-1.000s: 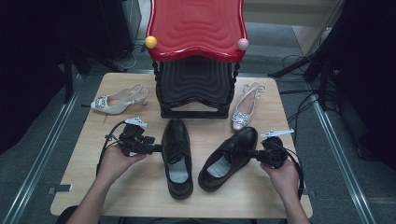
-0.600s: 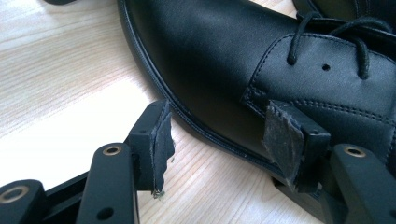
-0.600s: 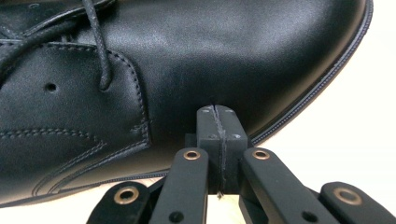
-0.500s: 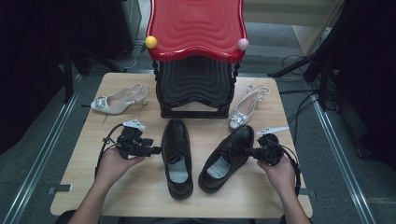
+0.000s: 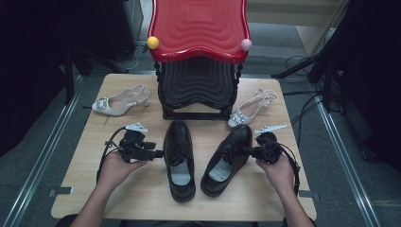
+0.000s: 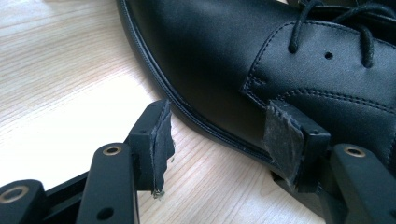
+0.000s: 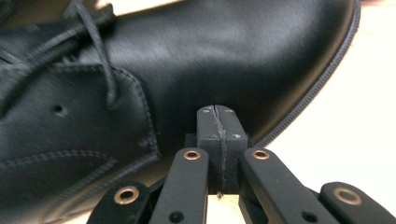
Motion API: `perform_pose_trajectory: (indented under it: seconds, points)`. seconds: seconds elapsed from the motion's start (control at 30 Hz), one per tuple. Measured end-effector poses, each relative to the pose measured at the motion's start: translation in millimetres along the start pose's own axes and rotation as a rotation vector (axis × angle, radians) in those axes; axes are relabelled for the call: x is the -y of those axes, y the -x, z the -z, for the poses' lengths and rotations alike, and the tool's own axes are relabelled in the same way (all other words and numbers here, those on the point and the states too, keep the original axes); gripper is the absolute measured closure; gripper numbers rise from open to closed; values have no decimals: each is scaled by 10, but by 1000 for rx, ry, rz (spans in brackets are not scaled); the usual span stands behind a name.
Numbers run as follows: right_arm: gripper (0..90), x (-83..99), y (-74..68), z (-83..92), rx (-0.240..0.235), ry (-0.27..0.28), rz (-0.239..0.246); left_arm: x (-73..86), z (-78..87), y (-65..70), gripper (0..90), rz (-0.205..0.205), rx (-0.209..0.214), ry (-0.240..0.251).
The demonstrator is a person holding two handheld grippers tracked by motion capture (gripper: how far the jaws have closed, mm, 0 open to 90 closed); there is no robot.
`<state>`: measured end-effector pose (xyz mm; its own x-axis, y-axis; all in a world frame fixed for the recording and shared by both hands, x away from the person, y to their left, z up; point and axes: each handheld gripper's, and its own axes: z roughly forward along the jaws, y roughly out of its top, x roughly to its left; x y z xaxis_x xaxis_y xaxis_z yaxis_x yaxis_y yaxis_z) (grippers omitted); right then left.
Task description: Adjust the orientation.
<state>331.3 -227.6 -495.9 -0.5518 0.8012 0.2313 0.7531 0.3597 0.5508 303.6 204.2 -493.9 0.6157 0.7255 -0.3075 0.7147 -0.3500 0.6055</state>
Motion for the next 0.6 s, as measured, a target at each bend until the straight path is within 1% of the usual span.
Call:
perform_pose_trajectory:
  seconds: [0.03,0.07,0.17,0.2,0.23,0.3,0.4,0.43,0.57,0.6]
  points:
    - [900,-5,1,0,-13,8,-1,-2,-7,5,420,-1,-2,-3]
    - [900,-12,-9,-2,-11,8,-3,-4,-14,9,419,-3,0,-6]
    - [900,-27,-31,-15,0,-4,17,-8,-27,17,420,-6,3,-9]
    - [900,-29,-15,-6,-7,-2,17,-8,-26,17,420,-7,4,-8]
    - [900,-30,10,5,-8,15,10,-9,-21,14,420,-7,1,-7]
    - [900,-41,74,23,19,33,-12,-7,-14,8,420,-5,4,-4]
    - [900,-92,214,16,48,48,-46,-8,-17,1,420,-5,5,-4]
    - [900,-114,260,4,69,50,-55,-8,-23,2,420,-5,3,-3]
    - [900,-189,422,-95,127,38,-89,-6,-34,5,421,-4,6,-9]
    - [900,-201,456,-126,135,37,-94,-5,-33,4,421,-2,6,-7]
